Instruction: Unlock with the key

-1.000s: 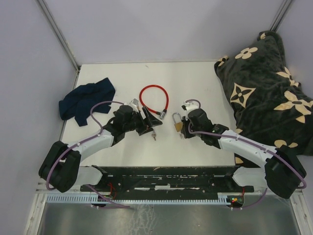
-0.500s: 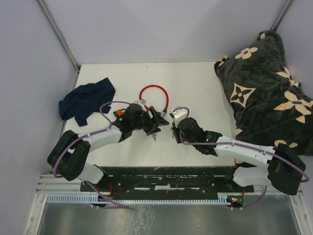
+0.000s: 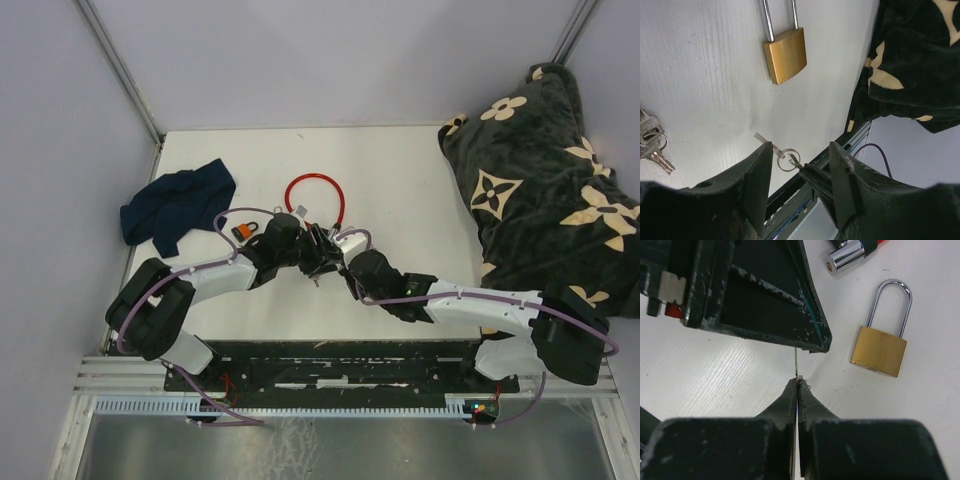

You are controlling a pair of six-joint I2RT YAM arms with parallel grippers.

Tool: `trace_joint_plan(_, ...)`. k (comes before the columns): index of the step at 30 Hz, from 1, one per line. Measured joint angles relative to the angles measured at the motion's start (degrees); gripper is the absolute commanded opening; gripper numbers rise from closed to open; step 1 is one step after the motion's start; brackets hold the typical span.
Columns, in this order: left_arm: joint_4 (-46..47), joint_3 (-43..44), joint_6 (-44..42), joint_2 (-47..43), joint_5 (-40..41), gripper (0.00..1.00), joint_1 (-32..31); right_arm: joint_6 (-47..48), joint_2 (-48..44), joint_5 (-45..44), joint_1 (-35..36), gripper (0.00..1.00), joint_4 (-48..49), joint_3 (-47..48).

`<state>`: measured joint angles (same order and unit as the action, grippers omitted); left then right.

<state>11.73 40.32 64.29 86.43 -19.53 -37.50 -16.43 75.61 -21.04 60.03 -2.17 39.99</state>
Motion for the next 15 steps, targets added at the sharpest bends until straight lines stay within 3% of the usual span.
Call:
trace_joint_plan(3,0.04,0.07,0.00,0.50,0.02,0.41,-0.35,0.24,0.52,-1.01,0.61,0.02,0.52,0.24)
trace_joint_plan(9,0.00,0.13,-0.04,1.18,0.87,0.06,-0.96,0.92,1.22,-2.51,1.38,0.02,1.36,0.42)
trace_joint_plan(12,0.46,0.13,-0.15,1.16,1.53,0.03,-0.96,1.05,1.22,-3.08,1.42,0.07,1.77,0.42)
trace_joint_plan(15,1.42,0.13,-1.44,0.57,2.27,0.03,-1.07,0.90,0.83,-3.28,1.44,0.26,1.75,0.42)
